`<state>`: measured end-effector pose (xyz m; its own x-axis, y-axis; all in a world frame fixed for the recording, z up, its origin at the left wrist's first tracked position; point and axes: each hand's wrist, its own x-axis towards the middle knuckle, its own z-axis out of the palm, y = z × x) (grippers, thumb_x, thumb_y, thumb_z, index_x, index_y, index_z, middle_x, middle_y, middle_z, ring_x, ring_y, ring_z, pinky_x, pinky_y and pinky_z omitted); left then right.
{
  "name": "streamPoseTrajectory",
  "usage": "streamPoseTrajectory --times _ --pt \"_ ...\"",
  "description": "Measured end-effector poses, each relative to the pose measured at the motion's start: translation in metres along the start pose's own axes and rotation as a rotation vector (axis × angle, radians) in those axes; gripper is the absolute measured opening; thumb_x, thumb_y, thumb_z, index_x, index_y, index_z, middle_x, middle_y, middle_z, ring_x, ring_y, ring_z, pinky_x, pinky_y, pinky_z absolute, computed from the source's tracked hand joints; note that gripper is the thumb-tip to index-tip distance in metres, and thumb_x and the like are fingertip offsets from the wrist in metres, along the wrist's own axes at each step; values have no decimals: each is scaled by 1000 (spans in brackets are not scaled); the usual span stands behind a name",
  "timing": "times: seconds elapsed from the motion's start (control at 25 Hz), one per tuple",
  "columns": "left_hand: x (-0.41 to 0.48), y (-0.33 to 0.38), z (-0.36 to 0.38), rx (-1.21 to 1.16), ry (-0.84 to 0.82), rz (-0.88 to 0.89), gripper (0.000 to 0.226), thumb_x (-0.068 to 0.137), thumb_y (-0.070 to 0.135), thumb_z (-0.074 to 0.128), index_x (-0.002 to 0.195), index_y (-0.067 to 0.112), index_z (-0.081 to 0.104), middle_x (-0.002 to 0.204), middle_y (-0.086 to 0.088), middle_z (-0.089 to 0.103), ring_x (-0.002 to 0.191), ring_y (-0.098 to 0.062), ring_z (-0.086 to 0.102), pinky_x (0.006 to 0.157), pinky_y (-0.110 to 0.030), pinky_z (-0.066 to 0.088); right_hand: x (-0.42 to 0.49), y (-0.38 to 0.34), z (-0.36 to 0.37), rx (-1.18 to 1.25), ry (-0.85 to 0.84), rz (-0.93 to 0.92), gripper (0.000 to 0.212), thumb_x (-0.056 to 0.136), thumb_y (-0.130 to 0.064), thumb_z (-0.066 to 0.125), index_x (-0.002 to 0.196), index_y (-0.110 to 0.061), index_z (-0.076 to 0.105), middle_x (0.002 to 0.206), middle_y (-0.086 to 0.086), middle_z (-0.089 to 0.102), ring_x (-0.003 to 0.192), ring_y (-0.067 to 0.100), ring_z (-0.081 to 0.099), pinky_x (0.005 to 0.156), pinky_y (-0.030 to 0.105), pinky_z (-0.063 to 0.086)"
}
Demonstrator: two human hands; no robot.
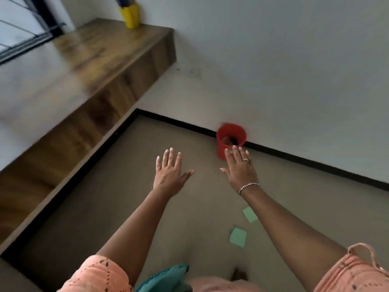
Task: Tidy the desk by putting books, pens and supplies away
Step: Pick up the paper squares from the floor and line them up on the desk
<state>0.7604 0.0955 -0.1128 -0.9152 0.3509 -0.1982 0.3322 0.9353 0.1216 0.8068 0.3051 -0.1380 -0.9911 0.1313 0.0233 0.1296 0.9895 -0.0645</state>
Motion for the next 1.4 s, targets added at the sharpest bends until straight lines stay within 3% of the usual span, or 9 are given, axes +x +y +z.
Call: streamPoseTrajectory --times 0.32,0.56,0.76,0.88,1.24,1.4 --pt "47 154 30 28 -135 228 75 94 55 30 150 10 7 158 -14 -1 146 -26 -9 119 -43 -2 -72 186 12 134 -51 385 58 72 -22 76 120 3 56 118 31 58 109 46 56 97 57 39" --pt "95 222 50 20 -219 350 69 93 48 44 144 6 25 154 -13 21 146 -27 9 118 -43 10 -111 258 26 208 -123 602 53 95 -29 45 140 -5 33 143 20 36 132 36 34 112 40 23" --pt "142 250 78 -64 -339 291 56 92 35 55 137 5 38 140 -15 44 131 -29 39 108 -37 30 -124 293 50 307 -231 773 51 94 -30 46 139 -7 35 137 17 42 124 36 41 99 40 38" --pt "164 258 112 -123 -423 223 53 90 30 59 133 4 43 135 -17 48 126 -30 44 102 -36 35 -126 309 73 367 -339 846 50 94 -32 46 138 -10 36 134 16 45 121 36 44 93 40 41" --pt "215 291 335 -136 -605 120 48 88 32 60 126 7 48 128 -14 53 119 -27 50 98 -36 40 -104 384 281 422 -630 839 46 93 -32 50 133 -13 40 129 11 48 119 31 47 94 36 40" --pt "241 286 450 -219 -607 -47 51 85 29 66 126 4 48 126 -16 54 119 -28 51 98 -33 39 -96 410 399 572 -595 1011 48 88 -24 59 131 -11 42 126 13 54 117 29 51 96 35 40"
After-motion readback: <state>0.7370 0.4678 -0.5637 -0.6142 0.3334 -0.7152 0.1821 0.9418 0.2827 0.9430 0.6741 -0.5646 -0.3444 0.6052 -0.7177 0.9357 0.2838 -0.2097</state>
